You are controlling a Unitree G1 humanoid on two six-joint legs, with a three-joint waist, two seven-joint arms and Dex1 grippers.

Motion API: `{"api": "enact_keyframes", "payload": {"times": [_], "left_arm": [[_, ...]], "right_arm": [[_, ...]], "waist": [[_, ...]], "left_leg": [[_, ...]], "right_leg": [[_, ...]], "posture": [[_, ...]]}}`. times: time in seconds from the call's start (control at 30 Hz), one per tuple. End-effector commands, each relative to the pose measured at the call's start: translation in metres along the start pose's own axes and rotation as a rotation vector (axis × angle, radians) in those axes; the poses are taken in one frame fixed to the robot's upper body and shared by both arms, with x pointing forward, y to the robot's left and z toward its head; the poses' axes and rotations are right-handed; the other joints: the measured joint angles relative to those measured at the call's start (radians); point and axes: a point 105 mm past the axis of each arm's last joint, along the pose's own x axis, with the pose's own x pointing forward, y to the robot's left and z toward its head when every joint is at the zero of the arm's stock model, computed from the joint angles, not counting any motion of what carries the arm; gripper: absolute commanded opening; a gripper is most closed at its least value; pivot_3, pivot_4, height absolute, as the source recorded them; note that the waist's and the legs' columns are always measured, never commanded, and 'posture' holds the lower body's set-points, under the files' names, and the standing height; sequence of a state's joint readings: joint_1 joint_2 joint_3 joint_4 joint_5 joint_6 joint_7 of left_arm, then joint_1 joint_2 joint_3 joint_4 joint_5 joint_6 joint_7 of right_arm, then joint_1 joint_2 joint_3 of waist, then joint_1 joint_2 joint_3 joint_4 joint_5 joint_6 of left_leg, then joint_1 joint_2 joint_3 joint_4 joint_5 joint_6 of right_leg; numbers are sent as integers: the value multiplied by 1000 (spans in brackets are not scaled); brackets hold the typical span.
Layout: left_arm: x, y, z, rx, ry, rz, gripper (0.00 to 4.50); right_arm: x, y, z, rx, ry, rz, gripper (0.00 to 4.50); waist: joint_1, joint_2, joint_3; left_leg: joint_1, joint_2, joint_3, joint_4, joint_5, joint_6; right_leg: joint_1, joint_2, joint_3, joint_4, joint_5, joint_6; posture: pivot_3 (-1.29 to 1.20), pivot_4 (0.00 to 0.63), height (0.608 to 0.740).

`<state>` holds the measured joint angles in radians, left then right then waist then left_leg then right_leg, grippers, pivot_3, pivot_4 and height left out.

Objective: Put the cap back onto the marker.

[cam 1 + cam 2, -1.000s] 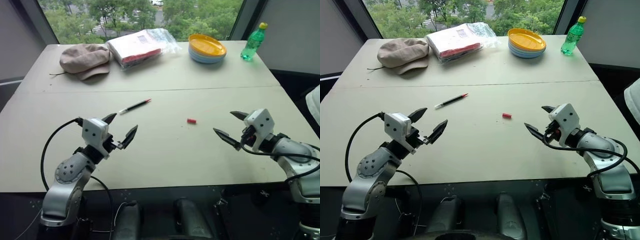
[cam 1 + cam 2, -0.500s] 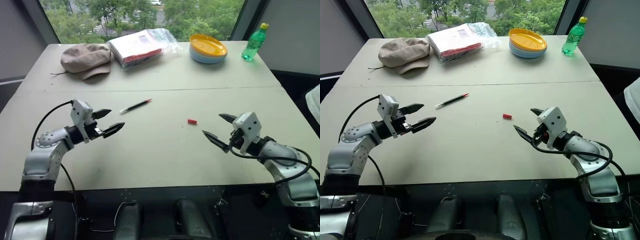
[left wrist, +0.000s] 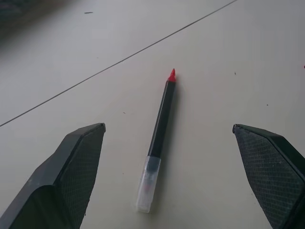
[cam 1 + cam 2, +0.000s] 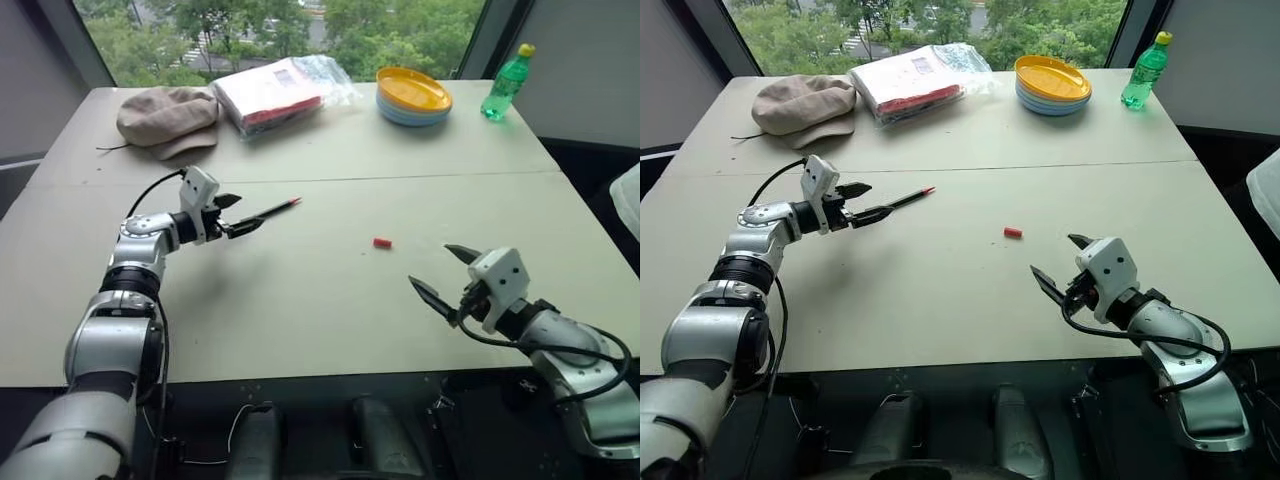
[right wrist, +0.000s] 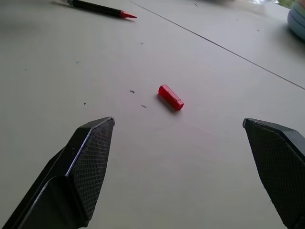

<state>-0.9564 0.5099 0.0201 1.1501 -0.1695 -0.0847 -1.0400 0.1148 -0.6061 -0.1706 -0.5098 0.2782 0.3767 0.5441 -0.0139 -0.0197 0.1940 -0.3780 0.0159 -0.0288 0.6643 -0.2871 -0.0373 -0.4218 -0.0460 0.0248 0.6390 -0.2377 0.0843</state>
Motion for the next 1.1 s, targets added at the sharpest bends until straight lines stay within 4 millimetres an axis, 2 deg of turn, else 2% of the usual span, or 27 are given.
{"api": "enact_keyframes", "payload": {"times": [0.03,0.5,0.83,0.93,1.03,1.1], "left_arm": [[3,6,10,72,24,30,4500],[19,0,-3,160,165,33,4500],[21,2,-7,192,207,54,4500],[21,2,-10,176,217,59,3605],[21,2,-12,131,214,66,2169],[21,2,-14,102,216,76,1038]], "right_arm": [[-5,-4,14,-34,-46,-43,4455],[-9,-7,15,-56,-42,-92,4455],[-11,-11,17,-68,-43,-119,4455],[-11,-12,17,-74,-42,-122,4500],[-11,-12,17,-79,-40,-126,4500],[-12,-12,17,-84,-37,-128,4500]], "waist": [[1,0,0],[1,0,0],[2,0,0],[1,0,0],[1,0,0],[-1,0,0]], "left_leg": [[0,0,0,0,0,0],[0,0,0,0,0,0],[0,0,0,0,0,0],[1,0,0,0,0,0],[1,0,0,0,0,0],[2,0,0,1,0,0]], "right_leg": [[0,0,0,0,0,0],[0,0,0,0,0,0],[0,0,0,1,0,0],[0,0,0,2,0,0],[0,0,0,4,0,0],[0,0,0,5,0,0]], "posture": [[0,150,740],[0,150,740],[0,150,740],[0,150,740],[0,150,740],[0,150,740]]}}
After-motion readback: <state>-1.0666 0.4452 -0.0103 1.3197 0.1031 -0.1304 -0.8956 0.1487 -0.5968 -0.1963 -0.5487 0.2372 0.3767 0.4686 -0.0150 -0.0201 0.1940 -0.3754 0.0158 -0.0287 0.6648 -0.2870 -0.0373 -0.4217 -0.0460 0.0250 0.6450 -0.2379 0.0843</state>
